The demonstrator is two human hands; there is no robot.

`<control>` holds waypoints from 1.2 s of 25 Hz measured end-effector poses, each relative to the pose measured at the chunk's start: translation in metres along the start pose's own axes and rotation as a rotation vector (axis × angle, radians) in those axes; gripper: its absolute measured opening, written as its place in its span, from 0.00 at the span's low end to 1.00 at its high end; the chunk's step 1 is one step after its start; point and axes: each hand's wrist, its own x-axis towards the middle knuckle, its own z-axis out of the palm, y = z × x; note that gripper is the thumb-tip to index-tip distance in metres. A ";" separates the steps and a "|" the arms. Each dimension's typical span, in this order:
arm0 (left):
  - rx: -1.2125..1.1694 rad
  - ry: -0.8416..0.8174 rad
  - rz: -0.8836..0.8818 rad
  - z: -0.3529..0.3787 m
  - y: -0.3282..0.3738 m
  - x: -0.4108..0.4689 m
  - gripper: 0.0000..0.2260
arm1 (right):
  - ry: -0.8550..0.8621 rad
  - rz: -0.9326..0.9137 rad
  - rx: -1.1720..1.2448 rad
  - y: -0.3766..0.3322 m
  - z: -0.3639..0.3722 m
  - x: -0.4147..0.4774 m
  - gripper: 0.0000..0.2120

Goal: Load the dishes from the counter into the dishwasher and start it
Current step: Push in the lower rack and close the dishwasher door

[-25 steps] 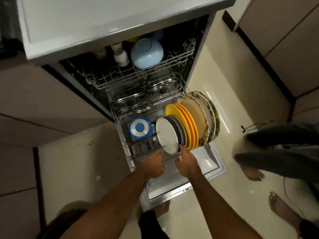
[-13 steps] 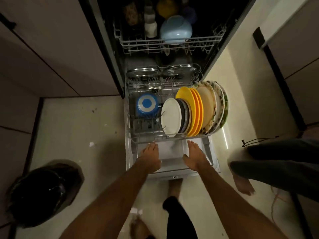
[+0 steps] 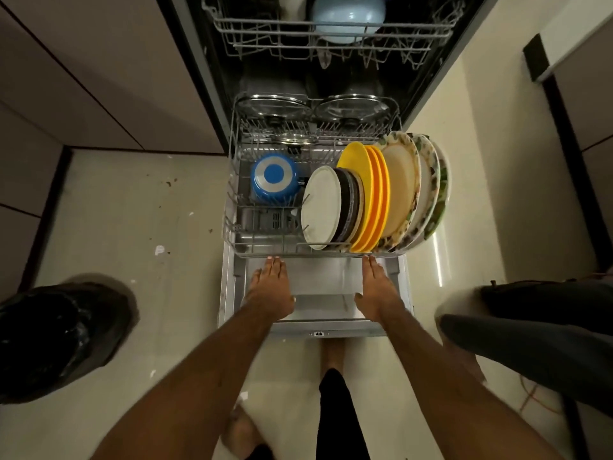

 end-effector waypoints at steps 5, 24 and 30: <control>-0.012 0.043 -0.041 0.014 0.004 0.004 0.45 | -0.029 -0.035 -0.030 0.005 0.004 0.008 0.48; -0.051 0.162 -0.104 -0.035 -0.010 0.084 0.50 | 0.061 -0.074 -0.045 0.003 -0.039 0.096 0.44; -0.112 0.295 -0.115 -0.095 -0.021 0.149 0.50 | 0.082 -0.122 -0.041 -0.008 -0.092 0.169 0.46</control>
